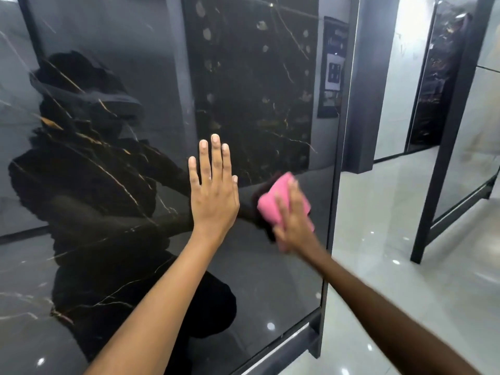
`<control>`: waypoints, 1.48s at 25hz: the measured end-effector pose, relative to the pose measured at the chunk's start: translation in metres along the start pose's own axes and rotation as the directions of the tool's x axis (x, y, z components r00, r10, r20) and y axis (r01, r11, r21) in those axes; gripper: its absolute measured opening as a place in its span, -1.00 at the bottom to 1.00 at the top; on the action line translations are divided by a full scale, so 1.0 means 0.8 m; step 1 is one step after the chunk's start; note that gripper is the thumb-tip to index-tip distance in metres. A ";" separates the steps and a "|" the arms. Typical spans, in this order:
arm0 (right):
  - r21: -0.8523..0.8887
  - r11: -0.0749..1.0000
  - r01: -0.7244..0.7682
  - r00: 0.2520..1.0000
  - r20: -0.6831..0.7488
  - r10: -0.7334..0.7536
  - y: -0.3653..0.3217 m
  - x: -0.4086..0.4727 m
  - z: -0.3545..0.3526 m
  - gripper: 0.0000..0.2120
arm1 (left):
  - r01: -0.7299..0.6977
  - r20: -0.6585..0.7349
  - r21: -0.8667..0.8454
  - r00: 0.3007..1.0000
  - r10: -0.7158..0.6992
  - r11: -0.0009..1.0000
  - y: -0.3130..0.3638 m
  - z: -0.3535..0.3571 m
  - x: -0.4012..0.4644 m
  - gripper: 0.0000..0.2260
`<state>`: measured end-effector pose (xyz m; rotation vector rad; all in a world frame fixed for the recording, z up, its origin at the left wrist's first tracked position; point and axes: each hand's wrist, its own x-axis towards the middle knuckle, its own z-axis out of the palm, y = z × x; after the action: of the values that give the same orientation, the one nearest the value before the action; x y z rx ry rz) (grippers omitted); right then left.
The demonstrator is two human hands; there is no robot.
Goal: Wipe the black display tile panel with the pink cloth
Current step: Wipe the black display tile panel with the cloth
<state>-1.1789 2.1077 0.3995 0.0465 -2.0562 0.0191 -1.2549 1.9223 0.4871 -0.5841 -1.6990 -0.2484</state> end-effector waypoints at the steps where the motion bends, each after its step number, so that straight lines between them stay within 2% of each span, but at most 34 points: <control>1: 0.033 0.990 -0.140 0.990 -0.030 0.141 0.023 0.039 -0.020 -0.30 | 0.000 0.004 0.005 1.000 0.000 1.000 0.000 0.000 -0.001 -0.44; 2: 0.081 0.946 -0.313 0.946 -0.062 0.318 0.047 0.077 -0.044 -0.29 | 0.003 0.007 0.008 1.000 -0.003 1.000 -0.001 0.001 -0.002 -0.45; 4: 0.194 0.825 -0.531 0.824 -0.111 0.556 0.093 0.115 -0.073 -0.30 | 0.000 -0.001 0.005 1.000 0.000 1.000 -0.001 0.004 -0.002 -0.46; 6: 0.208 0.769 -0.605 0.768 -0.102 0.632 0.104 0.076 -0.055 -0.31 | -0.009 -0.010 -0.004 1.000 0.009 1.000 0.001 0.004 0.001 -0.46; 8: 0.204 0.676 -0.708 0.693 0.014 0.721 0.073 -0.022 0.000 -0.32 | 0.061 -0.007 -0.091 0.998 -0.062 0.994 0.003 -0.006 -0.005 -0.46; 10: 0.227 0.528 -0.819 0.566 0.162 0.808 0.033 -0.123 0.048 -0.28 | 0.197 0.066 -0.178 0.980 -0.188 0.964 0.008 -0.021 -0.048 -0.43; 11: 0.232 0.461 -0.857 0.507 0.210 0.836 0.023 -0.142 0.051 -0.26 | 0.224 0.116 -0.190 0.972 -0.204 0.956 0.009 -0.025 -0.083 -0.43; 12: 0.234 0.443 -0.865 0.493 0.233 0.838 0.024 -0.134 0.045 -0.27 | 0.214 0.164 -0.191 0.969 -0.184 0.958 0.008 -0.027 -0.120 -0.42; 14: 0.226 0.508 -0.831 0.550 0.197 0.812 0.037 -0.071 0.025 -0.30 | 0.166 0.226 -0.190 0.967 -0.121 0.968 -0.003 -0.019 -0.180 -0.39; 16: 0.192 0.651 -0.734 0.666 0.020 0.745 0.016 0.001 0.005 -0.29 | 0.141 0.229 -0.185 0.969 -0.097 0.972 -0.009 -0.001 -0.204 -0.37; 18: 0.121 0.836 -0.535 0.833 -0.085 0.546 -0.032 0.013 0.018 -0.25 | 0.129 0.198 -0.149 0.975 -0.098 0.980 -0.008 0.010 -0.205 -0.37; 19: 0.084 0.905 -0.416 0.905 -0.053 0.421 -0.061 -0.016 0.038 -0.21 | 0.122 0.175 -0.133 0.980 -0.098 0.984 -0.007 0.013 -0.206 -0.38; 20: 0.062 0.944 -0.323 0.946 0.020 0.323 -0.089 -0.064 0.061 -0.18 | 0.120 0.158 -0.127 0.982 -0.100 0.985 -0.007 0.016 -0.208 -0.39; 21: 0.042 0.965 -0.260 0.961 0.107 0.254 -0.107 -0.121 0.081 -0.16 | 0.119 0.148 -0.129 0.984 -0.099 0.985 -0.008 0.019 -0.210 -0.40; 23: 0.031 0.971 -0.237 0.942 0.253 0.222 -0.110 -0.210 0.100 -0.19 | 0.109 0.146 -0.132 0.985 -0.089 0.985 -0.011 0.020 -0.213 -0.40; 24: 0.055 0.974 -0.221 0.941 0.276 0.198 -0.095 -0.221 0.097 -0.22 | 0.100 0.141 -0.127 0.987 -0.082 0.987 -0.011 0.021 -0.214 -0.41; 26: 0.092 0.965 -0.246 0.952 0.210 0.223 -0.046 -0.185 0.078 -0.21 | 0.085 0.137 -0.136 0.988 -0.067 0.987 -0.012 0.021 -0.210 -0.42; 27: 0.101 0.936 -0.337 0.934 0.163 0.318 -0.017 -0.151 0.064 -0.20 | 0.086 0.140 -0.165 0.988 -0.064 0.982 -0.012 0.021 -0.211 -0.43; 29: 0.146 0.806 -0.573 0.819 0.067 0.570 0.048 -0.080 0.025 -0.25 | 0.100 0.156 -0.252 0.986 -0.062 0.962 -0.008 0.021 -0.228 -0.43; 30: 0.171 0.757 -0.631 0.770 0.023 0.637 0.074 -0.057 0.011 -0.28 | 0.108 0.179 -0.283 0.982 -0.059 0.953 -0.004 0.019 -0.244 -0.41; 32: 0.178 0.734 -0.655 0.745 -0.006 0.667 0.099 -0.065 0.014 -0.31 | 0.106 0.229 -0.292 0.973 -0.038 0.950 0.005 0.018 -0.283 -0.37; 33: 0.182 0.705 -0.686 0.719 0.019 0.695 0.100 -0.096 0.034 -0.31 | 0.096 0.248 -0.279 0.968 -0.025 0.955 0.009 0.020 -0.301 -0.35; 34: 0.209 0.637 -0.742 0.662 0.082 0.745 0.091 -0.138 0.059 -0.30 | 0.084 0.260 -0.258 0.966 -0.015 0.962 0.010 0.024 -0.314 -0.35; 37: 0.238 0.306 -0.922 0.375 0.346 0.860 0.046 -0.267 0.118 -0.19 | 0.060 0.262 -0.168 0.965 -0.014 0.984 0.009 0.037 -0.324 -0.36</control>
<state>-1.1645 2.1468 0.1666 -0.9219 -1.9181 1.2041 -1.2471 1.8801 0.2299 -0.7409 -1.9564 -0.3641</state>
